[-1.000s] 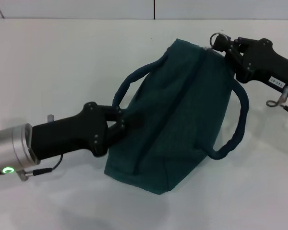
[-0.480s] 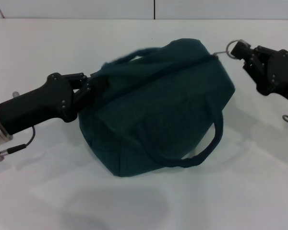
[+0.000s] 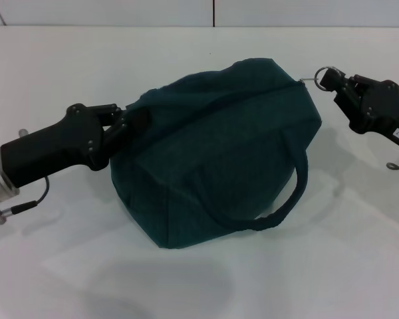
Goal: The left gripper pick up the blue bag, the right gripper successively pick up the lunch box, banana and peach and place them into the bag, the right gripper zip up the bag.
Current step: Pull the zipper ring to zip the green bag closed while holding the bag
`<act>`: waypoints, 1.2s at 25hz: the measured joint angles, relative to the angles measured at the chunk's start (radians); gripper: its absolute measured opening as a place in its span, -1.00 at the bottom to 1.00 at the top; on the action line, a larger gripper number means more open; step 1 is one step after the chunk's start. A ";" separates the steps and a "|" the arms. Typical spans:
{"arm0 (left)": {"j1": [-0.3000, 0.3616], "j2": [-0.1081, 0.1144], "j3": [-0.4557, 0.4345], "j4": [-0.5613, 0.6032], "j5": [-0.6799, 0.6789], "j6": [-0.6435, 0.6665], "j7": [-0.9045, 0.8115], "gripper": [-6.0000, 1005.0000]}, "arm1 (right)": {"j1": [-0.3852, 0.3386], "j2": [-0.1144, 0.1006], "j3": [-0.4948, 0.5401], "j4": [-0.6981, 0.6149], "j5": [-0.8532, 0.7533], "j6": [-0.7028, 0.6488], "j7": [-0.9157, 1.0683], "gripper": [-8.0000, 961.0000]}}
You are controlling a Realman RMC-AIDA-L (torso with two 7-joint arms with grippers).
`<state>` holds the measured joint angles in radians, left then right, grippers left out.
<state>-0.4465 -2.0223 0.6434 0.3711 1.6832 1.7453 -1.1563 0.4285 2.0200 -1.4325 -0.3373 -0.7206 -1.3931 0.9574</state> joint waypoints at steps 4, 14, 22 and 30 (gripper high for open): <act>-0.012 -0.009 0.000 -0.001 0.003 0.000 -0.025 -0.86 | 0.000 0.001 -0.018 0.001 0.000 -0.011 0.000 -0.98; -0.007 -0.012 -0.007 0.175 -0.058 0.001 -0.241 -0.68 | 0.001 0.002 -0.040 0.021 0.000 -0.012 -0.001 -0.98; -0.115 -0.022 0.123 0.426 0.066 -0.032 -0.573 -0.06 | 0.001 0.005 -0.043 0.025 0.001 -0.015 -0.003 -0.98; -0.265 -0.057 0.204 0.642 0.316 -0.102 -0.868 0.11 | -0.009 0.005 -0.045 0.025 0.007 -0.016 -0.005 -0.98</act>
<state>-0.7113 -2.0791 0.8474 1.0130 1.9989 1.6437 -2.0240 0.4199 2.0249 -1.4773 -0.3124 -0.7140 -1.4095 0.9527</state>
